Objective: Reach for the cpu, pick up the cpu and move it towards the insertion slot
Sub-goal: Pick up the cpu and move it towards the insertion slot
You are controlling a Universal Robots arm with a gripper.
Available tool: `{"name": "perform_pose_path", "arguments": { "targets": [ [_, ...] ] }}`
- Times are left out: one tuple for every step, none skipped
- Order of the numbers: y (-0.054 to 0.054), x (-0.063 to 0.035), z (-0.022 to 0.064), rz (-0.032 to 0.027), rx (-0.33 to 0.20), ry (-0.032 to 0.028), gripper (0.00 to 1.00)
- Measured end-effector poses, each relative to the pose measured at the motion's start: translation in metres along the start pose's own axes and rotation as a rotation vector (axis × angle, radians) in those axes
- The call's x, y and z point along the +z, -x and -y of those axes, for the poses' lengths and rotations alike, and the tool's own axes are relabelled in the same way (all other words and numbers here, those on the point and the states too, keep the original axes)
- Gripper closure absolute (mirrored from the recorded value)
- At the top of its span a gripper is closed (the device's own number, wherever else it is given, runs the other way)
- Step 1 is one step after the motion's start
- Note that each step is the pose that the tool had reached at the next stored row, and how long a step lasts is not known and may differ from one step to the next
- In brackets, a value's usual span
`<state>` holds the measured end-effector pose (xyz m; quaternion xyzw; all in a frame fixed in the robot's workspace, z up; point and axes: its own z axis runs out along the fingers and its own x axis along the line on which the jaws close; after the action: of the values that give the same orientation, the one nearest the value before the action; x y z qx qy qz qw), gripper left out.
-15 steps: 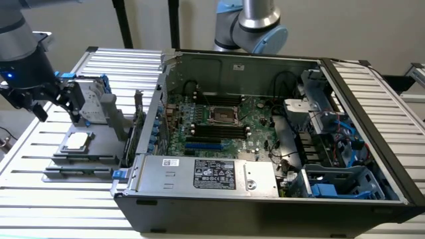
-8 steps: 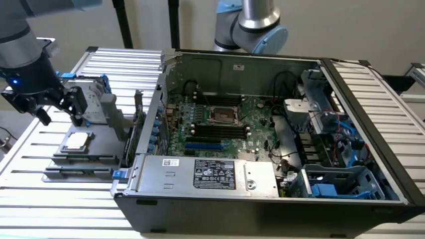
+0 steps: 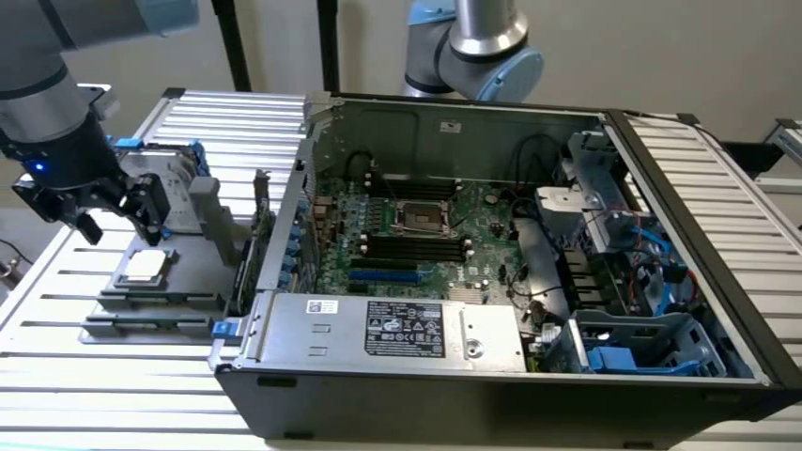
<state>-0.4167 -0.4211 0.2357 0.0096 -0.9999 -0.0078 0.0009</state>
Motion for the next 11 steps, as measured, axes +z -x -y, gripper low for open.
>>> {"name": "perform_pose_path", "arguments": {
  "targets": [
    [0.000,0.0017,0.0000,-0.0001,0.000,-0.0001,0.23],
    [0.000,0.0037,0.0001,0.0000,0.000,0.0000,0.23],
    [0.000,0.0055,0.0001,0.0000,0.000,0.0000,0.23],
    [0.000,0.0073,0.0001,0.0000,0.000,0.0000,0.23],
    [0.000,0.0091,0.0002,0.0000,0.000,0.0000,0.23],
    [0.000,0.0108,0.0002,-0.0001,0.000,0.0000,0.23],
    [0.000,0.0127,0.0002,0.0000,0.000,0.0001,0.23],
    [0.000,0.0147,0.0002,0.0000,0.000,0.0001,0.23],
    [0.000,0.0164,0.0003,-0.0002,0.000,-0.0001,0.23],
    [0.000,0.0183,0.0003,0.0000,0.000,0.0000,0.23],
    [0.001,0.0200,0.0003,0.0000,0.000,0.0000,0.23]
  ]
}}
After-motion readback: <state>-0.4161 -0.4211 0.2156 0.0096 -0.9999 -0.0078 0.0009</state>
